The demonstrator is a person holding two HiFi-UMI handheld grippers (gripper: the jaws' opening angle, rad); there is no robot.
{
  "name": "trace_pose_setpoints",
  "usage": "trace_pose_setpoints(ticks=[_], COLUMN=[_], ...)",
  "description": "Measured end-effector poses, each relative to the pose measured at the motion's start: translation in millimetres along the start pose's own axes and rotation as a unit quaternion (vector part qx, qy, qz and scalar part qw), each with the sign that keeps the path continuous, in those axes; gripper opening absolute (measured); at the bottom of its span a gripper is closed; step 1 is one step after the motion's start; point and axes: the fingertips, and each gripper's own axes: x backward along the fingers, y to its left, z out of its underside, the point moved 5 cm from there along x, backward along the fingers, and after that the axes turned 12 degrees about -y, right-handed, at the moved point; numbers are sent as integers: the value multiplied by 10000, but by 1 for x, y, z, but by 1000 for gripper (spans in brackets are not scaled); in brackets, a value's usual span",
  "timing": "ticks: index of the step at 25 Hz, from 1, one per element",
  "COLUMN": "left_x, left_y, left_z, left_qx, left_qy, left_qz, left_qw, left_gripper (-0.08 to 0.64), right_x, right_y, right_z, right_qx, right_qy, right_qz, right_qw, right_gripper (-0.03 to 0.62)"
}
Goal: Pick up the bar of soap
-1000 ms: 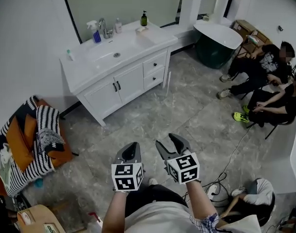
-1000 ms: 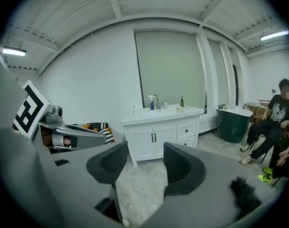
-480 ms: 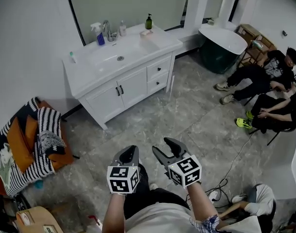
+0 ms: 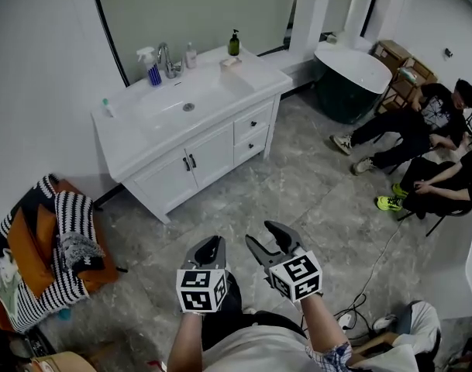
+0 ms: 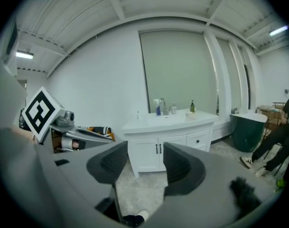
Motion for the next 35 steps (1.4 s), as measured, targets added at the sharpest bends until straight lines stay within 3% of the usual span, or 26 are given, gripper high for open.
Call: trace_pose_setpoints(ticks=[3, 7, 13, 18, 35], left_x=[-18, -44, -77, -97, -141], left_y=[18, 43, 77, 96, 127], left_z=[-9, -24, -45, -54, -80], left_qx=[-32, -54, -187, -192, -342], left_qy=[40, 104, 142, 199, 96], left_qz=[13, 171, 307, 382, 583], left_qw=[10000, 9998, 9993, 9989, 9977], left_gripper=[35, 40, 61, 63, 61], right_x=[-26, -61, -104, -127, -168], right_y=[-13, -15, -34, -41, -67], right_z=[-7, -17, -24, -32, -38], right_qx=[-127, -115, -211, -529, -436], right_qy=[-14, -47, -48, -203, -190], right_qz=[92, -191, 119, 138, 587], right_qw=[9999, 9997, 9997, 9983, 9971], right_gripper=[225, 225, 225, 224, 224])
